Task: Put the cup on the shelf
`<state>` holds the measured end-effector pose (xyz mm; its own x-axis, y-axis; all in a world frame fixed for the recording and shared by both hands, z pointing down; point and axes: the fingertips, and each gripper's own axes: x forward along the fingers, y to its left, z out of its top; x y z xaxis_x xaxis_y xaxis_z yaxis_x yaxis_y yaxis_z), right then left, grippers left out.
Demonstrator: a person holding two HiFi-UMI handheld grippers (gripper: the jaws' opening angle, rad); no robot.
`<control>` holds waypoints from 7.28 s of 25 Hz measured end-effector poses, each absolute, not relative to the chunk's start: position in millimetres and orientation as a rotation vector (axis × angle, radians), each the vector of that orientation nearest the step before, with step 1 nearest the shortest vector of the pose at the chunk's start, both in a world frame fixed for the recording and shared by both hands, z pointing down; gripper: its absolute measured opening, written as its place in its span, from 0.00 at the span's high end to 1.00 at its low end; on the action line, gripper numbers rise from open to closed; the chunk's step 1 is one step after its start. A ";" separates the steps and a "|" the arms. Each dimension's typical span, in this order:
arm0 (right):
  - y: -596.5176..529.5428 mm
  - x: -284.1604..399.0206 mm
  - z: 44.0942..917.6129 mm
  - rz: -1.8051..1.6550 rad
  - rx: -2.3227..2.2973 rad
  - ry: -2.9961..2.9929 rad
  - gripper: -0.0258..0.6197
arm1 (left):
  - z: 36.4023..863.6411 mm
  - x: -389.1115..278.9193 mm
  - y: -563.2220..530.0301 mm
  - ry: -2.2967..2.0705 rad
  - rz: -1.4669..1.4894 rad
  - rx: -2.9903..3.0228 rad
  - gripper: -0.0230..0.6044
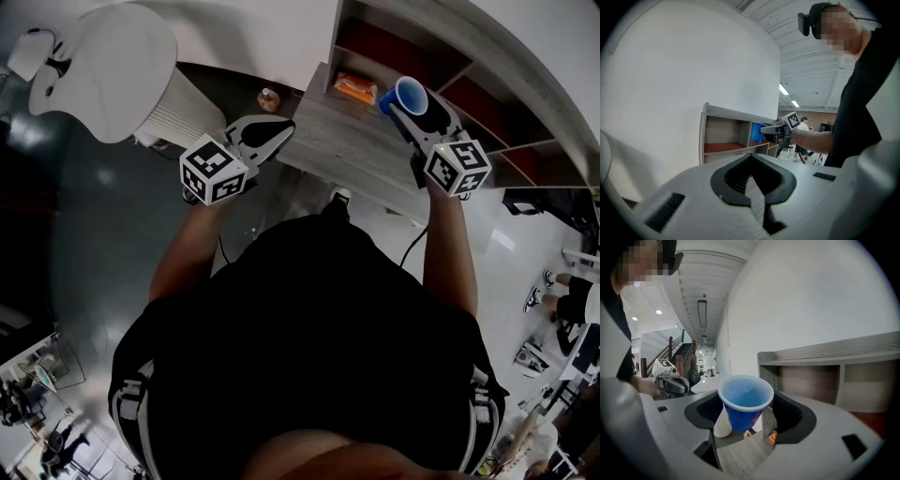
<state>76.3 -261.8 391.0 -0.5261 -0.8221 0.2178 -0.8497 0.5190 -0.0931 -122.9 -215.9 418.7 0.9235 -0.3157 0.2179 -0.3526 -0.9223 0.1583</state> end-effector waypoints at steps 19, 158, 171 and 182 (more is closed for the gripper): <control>-338.6 115.5 415.2 0.339 1.436 -2.588 0.45 | 439.4 -80.9 -270.8 -0.515 0.325 2.832 0.94; -397.6 151.3 489.4 0.384 1.442 -2.459 0.91 | 459.1 -41.1 -291.1 -0.473 0.239 2.729 0.94; -344.0 146.6 466.3 0.307 1.476 -2.470 0.94 | 443.0 -40.0 -253.3 -0.388 0.226 2.752 0.94; -309.9 134.7 446.3 0.270 1.502 -2.492 0.95 | 439.9 -36.4 -221.5 -0.338 0.257 2.798 0.94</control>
<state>134.7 -309.9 446.3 -0.4539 -0.8461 0.2794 -0.8863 0.4610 -0.0439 -36.4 -221.5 439.9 0.9560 -0.2027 0.2119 -0.2584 -0.9241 0.2817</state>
